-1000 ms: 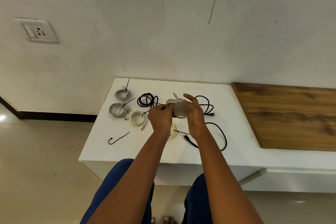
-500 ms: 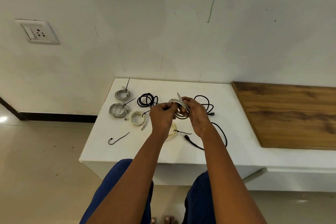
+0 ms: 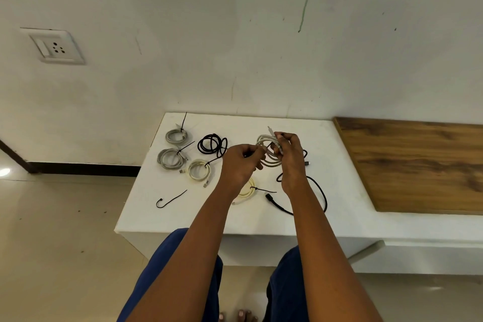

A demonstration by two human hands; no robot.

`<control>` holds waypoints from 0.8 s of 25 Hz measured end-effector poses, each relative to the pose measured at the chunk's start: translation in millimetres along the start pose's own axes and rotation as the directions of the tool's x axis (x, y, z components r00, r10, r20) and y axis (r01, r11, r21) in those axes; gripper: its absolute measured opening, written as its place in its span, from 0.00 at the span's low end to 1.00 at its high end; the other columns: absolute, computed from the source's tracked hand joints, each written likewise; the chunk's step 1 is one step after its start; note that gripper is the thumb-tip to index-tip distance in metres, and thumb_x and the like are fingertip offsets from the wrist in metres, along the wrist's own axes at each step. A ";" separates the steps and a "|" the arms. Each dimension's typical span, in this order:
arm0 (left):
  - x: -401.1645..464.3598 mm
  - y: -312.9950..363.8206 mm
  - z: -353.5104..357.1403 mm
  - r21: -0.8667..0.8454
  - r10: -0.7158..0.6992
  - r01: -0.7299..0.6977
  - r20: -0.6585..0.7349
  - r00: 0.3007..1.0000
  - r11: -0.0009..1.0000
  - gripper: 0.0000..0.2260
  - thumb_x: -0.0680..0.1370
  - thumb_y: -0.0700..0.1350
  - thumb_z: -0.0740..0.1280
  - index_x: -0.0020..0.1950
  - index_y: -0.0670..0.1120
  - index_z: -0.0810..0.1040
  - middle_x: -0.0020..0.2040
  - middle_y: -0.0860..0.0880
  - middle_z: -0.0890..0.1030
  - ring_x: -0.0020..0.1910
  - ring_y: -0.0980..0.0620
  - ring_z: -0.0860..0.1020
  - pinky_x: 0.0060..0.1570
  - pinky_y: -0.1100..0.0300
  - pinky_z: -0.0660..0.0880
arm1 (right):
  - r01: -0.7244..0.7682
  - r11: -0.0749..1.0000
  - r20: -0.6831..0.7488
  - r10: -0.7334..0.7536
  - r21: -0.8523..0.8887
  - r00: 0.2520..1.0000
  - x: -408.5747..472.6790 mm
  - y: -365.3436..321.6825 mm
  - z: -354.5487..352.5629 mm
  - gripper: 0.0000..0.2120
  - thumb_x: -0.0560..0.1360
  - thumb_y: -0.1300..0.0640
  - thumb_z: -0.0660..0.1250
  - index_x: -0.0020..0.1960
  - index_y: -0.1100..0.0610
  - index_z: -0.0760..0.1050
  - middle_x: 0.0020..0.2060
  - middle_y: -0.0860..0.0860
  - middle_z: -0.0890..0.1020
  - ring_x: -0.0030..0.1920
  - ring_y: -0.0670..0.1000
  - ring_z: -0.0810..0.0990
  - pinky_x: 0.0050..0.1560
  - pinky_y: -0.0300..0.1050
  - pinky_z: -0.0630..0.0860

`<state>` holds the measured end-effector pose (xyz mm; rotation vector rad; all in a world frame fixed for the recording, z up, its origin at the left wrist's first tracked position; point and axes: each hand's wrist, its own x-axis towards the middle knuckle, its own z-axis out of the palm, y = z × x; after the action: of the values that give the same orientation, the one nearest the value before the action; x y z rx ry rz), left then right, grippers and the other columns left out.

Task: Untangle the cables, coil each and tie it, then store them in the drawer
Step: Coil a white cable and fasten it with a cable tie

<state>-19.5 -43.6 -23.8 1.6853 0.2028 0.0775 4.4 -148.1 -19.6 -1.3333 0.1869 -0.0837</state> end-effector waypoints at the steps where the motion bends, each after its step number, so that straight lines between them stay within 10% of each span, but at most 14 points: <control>1: -0.9 0.7 -1.9 0.021 0.000 0.000 0.006 1.000 1.000 0.07 0.75 0.45 0.69 0.40 0.44 0.82 0.27 0.50 0.79 0.26 0.60 0.76 0.32 0.71 0.72 | 0.005 1.000 -0.018 -0.005 0.007 1.000 0.7 0.0 -0.6 0.04 0.80 0.60 0.59 0.47 0.56 0.71 0.36 0.48 0.73 0.32 0.43 0.69 0.37 0.32 0.69; 13: -9.1 14.0 -4.7 -0.363 -0.012 -0.025 -0.099 0.995 0.932 0.04 0.72 0.37 0.72 0.46 0.42 0.83 0.41 0.43 0.85 0.43 0.47 0.84 0.50 0.60 0.78 | -0.030 0.995 0.011 0.031 -0.093 0.999 -0.9 3.2 1.6 0.05 0.79 0.60 0.61 0.50 0.61 0.73 0.36 0.48 0.76 0.32 0.42 0.71 0.29 0.26 0.69; 20: -7.3 13.8 -3.4 -0.180 0.116 -0.143 -0.154 0.981 0.973 0.04 0.72 0.41 0.73 0.46 0.44 0.83 0.44 0.49 0.84 0.42 0.55 0.82 0.42 0.71 0.74 | -0.037 0.997 0.064 0.041 -0.061 0.997 -3.5 0.7 3.9 0.04 0.78 0.59 0.63 0.46 0.58 0.75 0.39 0.49 0.79 0.36 0.41 0.76 0.34 0.26 0.72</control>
<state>-26.0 -43.2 -9.2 1.5015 0.1860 0.3075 1.6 -143.6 -19.2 -1.3899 0.1611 -0.0018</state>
